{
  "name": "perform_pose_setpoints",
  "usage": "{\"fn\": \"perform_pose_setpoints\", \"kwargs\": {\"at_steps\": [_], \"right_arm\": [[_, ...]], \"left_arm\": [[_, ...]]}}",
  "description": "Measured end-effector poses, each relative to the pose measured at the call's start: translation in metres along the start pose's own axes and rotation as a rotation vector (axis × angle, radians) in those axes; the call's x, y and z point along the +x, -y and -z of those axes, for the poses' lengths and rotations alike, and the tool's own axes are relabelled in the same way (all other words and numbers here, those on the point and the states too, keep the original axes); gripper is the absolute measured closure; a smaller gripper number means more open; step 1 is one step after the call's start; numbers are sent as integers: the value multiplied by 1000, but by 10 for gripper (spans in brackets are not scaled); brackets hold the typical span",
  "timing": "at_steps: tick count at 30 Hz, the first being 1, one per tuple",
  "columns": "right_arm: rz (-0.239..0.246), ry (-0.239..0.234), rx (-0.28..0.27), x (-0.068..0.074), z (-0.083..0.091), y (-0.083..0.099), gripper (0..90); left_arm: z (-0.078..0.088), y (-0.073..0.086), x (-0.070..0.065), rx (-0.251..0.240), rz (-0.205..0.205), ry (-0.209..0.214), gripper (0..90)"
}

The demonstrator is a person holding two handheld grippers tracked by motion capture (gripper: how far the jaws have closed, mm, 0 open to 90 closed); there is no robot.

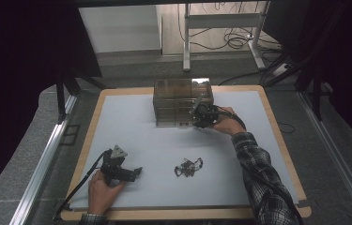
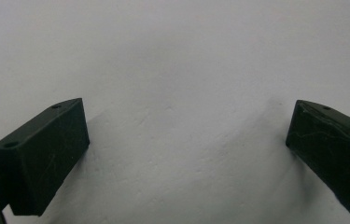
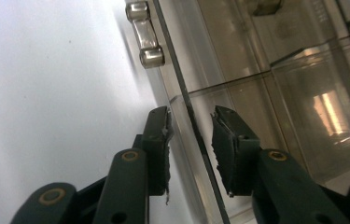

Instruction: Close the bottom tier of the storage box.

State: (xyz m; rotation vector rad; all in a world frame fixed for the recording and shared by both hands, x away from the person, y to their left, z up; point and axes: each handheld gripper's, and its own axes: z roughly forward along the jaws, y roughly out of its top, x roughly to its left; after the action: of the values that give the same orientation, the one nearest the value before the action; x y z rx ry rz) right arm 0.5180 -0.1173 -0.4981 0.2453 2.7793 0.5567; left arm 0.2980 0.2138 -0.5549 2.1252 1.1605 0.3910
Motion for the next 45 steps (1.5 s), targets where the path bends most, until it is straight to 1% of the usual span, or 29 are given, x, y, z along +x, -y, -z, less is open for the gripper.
{"fn": "perform_pose_setpoints", "kwargs": {"at_steps": [2, 4, 5, 6, 12, 15, 20, 22, 23, 26, 29, 30, 31, 33, 34, 45], "right_arm": [[0, -6, 11, -1, -1, 1, 676], [1, -26, 15, -3, -3, 1, 691], [-1, -21, 13, -3, -3, 2, 705], [-5, -28, 16, -4, -3, 2, 718], [3, -61, 31, -9, -4, 0, 749], [24, -83, 47, -12, -4, -2, 764], [73, -84, 66, -13, -4, -4, 780], [82, -89, 73, -13, -4, -5, 790], [90, -99, 77, -13, -4, -6, 796], [107, -105, 93, -12, -4, -7, 806], [113, -113, 99, -12, -4, -7, 811], [124, -112, 95, -12, -4, -8, 812], [116, -114, 102, -11, -3, -8, 814], [136, -117, 100, -10, -3, -8, 815], [131, -116, 106, -10, -3, -8, 816], [164, -123, 109, -4, 1, -9, 820]], "left_arm": [[0, 0, 0, 0, 0, 0, 0], [0, 0, 0, 0, 0, 0, 0], [0, 0, 0, 1, -1, 0, 0], [0, 0, 0, 1, -1, 0, 0], [0, 0, 0, 2, -2, 0, 0], [0, 0, 0, -2, 3, 1, 0], [0, 0, 0, -1, 1, 1, 0], [0, 0, 0, -1, 1, 1, 0], [0, 0, 0, 0, 0, 1, 0], [0, 0, 0, 0, 0, 1, 0], [0, 0, 0, -1, 0, 1, 0], [0, 0, 0, -1, 0, 1, 0], [0, 0, 0, 0, 0, 0, 0], [0, 0, 0, 0, 0, 0, 0], [0, 0, 0, 0, -1, 0, 0], [0, 0, 0, 0, 0, 0, 0]]}}
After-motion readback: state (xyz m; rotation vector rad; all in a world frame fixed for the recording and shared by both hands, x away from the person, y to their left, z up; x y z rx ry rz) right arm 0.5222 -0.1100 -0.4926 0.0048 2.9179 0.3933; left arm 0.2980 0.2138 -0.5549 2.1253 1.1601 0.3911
